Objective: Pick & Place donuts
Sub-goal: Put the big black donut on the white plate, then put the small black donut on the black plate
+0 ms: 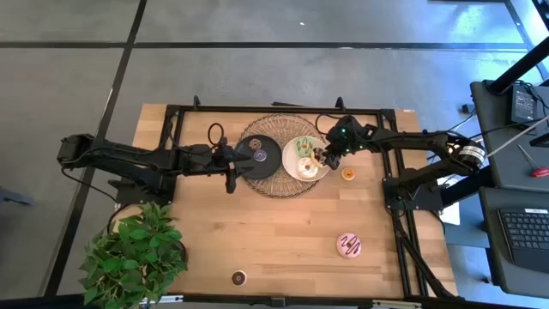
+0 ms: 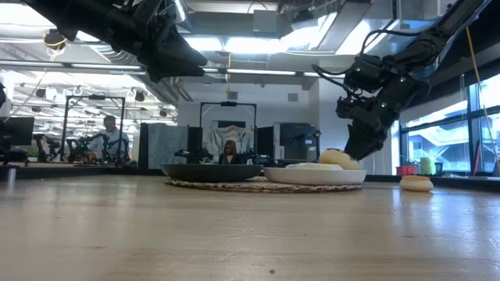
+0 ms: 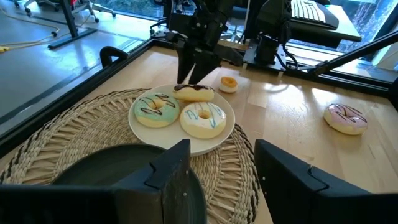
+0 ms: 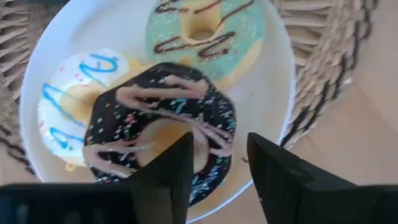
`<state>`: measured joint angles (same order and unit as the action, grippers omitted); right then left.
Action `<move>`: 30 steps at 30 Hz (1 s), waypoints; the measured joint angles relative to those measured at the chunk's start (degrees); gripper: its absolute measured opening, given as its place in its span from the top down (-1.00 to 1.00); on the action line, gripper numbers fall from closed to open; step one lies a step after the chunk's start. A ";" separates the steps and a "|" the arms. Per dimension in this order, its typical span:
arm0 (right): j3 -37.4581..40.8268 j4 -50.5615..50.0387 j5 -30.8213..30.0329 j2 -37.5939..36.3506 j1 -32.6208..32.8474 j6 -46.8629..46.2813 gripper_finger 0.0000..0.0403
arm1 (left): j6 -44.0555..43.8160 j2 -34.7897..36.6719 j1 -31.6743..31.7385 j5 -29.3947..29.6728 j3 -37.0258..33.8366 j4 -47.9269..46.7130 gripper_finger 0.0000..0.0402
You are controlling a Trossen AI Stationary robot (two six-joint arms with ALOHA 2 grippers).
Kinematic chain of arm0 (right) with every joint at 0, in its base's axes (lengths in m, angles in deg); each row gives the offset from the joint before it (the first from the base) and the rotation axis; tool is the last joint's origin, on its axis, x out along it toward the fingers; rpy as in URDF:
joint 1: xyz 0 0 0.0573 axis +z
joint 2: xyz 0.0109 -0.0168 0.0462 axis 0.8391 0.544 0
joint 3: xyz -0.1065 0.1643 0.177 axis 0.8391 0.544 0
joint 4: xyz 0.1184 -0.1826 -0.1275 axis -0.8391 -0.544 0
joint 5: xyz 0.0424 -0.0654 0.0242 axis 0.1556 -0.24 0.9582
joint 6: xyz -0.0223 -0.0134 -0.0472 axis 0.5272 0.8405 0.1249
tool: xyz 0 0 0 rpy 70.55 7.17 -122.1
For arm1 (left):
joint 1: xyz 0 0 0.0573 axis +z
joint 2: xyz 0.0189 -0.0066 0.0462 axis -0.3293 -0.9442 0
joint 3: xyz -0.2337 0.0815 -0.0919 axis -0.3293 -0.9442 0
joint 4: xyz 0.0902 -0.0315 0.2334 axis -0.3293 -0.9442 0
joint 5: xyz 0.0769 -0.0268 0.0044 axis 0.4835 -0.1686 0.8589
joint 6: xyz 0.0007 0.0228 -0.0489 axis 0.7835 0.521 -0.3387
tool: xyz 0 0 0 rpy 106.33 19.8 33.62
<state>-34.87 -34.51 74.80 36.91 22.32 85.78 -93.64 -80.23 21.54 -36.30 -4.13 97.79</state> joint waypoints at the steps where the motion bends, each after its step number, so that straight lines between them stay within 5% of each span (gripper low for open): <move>1: -0.45 -0.28 -0.61 0.00 0.00 -0.03 0.22 | 0.00 0.00 0.00 -0.01 0.00 0.00 0.14; 13: -7.62 -2.88 -3.56 -5.14 1.71 -0.25 0.15 | 0.13 -0.01 0.00 -0.51 0.00 0.00 0.13; 21: -7.10 -6.33 -6.06 -14.32 12.52 -3.30 0.15 | 2.80 -0.02 -0.22 -8.41 0.00 0.00 0.11; 30: -7.00 -8.77 -32.48 -14.52 28.17 -6.18 0.15 | 6.25 -5.36 -10.19 -12.16 1.20 0.49 0.08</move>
<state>-41.86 -43.28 42.32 22.40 50.49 79.60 -87.39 -85.59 11.34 -48.46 -2.94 98.29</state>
